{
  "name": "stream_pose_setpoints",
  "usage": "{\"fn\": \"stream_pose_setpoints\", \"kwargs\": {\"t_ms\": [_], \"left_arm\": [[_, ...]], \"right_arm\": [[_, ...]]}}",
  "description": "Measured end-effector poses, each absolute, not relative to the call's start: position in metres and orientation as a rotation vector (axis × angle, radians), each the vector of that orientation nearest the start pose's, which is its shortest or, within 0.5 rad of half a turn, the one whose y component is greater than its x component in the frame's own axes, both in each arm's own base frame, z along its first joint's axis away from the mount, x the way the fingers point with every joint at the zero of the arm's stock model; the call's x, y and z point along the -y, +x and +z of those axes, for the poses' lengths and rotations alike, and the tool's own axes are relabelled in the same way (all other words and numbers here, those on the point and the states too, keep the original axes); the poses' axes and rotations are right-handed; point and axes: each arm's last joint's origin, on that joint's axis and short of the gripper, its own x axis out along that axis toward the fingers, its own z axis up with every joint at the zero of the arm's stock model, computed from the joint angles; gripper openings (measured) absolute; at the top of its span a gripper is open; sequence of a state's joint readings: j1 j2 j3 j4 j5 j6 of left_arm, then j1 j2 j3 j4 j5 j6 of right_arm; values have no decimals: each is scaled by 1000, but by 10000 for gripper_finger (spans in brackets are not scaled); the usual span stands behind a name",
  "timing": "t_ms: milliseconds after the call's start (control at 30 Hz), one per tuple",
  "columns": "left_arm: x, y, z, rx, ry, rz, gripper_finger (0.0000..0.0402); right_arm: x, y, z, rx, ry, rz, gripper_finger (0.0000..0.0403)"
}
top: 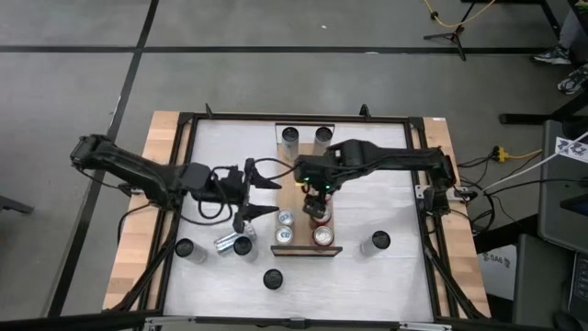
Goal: Place canned beverage on shelf
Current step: Put the white pink soda can on the shelf aligned with the other white pink soda can
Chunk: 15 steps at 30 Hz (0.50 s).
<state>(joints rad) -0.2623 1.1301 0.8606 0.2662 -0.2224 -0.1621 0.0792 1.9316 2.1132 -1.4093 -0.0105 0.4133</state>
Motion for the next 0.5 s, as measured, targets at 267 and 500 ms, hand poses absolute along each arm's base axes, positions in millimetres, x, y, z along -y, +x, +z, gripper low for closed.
{"fn": "stream_pose_setpoints", "kwargs": {"t_ms": [267, 500], "left_arm": [[57, 225, 369, -219, -245, -48, 266], [62, 210, 377, -307, -393, -169, 266]], "right_arm": [[-27, 335, 402, -1154, 300, -160, 287], [-32, 299, 435, -1043, 192, -152, 287]]}}
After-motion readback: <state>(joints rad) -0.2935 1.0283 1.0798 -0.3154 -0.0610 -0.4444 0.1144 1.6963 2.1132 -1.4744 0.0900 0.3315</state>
